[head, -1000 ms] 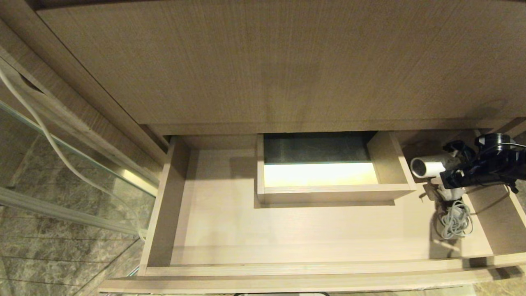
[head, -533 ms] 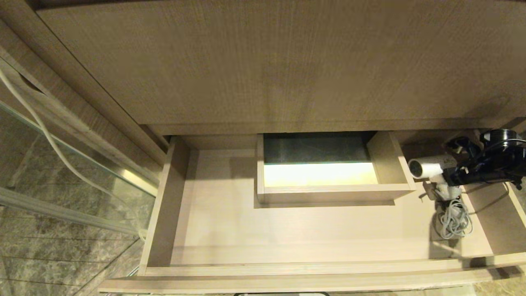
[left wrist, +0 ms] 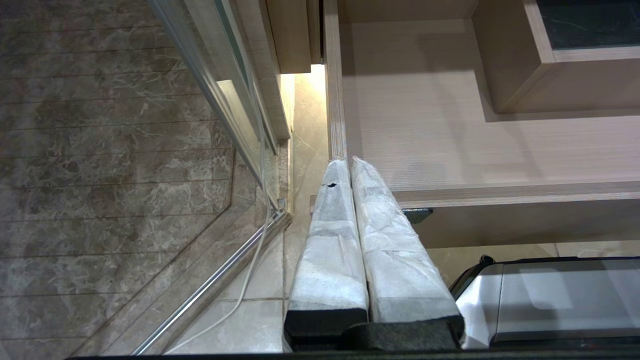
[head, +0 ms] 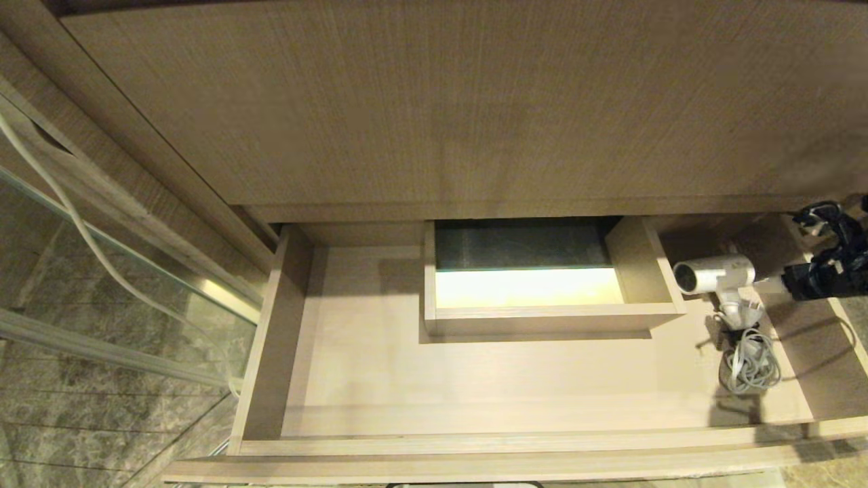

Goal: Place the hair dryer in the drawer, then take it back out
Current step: Put it into the drawer, then take the hairdryer out

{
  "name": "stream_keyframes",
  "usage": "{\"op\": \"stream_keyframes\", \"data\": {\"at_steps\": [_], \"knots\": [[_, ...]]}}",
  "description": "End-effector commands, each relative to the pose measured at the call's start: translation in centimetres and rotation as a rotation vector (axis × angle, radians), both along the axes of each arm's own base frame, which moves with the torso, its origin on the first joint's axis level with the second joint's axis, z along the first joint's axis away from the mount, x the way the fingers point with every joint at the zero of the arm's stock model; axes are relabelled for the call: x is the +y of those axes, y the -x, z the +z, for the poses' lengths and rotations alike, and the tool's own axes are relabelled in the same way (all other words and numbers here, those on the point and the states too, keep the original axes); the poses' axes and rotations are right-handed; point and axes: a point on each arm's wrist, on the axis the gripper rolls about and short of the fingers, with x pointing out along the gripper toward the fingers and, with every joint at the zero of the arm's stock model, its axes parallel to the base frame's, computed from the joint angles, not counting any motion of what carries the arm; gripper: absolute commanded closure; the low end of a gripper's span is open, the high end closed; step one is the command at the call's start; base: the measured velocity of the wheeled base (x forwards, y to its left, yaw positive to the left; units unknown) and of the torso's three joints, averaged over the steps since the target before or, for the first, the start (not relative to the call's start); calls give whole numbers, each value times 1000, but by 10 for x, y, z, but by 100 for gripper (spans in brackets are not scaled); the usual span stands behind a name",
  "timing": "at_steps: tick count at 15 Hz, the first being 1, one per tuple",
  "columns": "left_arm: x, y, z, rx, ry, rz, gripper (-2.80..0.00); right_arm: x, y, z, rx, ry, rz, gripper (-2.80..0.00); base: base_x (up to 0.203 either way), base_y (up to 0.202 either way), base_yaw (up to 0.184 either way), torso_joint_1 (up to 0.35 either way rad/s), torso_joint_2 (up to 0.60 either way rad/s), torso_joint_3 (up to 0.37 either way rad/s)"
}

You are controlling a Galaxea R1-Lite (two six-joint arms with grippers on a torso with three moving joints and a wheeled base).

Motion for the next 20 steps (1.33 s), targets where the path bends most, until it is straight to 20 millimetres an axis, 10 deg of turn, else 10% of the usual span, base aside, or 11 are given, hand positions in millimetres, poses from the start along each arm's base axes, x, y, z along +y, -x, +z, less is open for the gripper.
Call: {"op": "stream_keyframes", "data": {"at_steps": [1,5,10,20], "knots": [[0,0,0,1,0,0,0,22,47,45,-63,39,-5,0,0,0,0,0,0,0],[0,0,0,0,-1,0,0,52,108,62,-41,63,-3,0,0,0,0,0,0,0],[0,0,0,-1,0,0,0,67,174,28,118,105,17,0,0,0,0,0,0,0],[0,0,0,0,0,0,0,72,196,-37,456,52,29,0,0,0,0,0,0,0]]}}
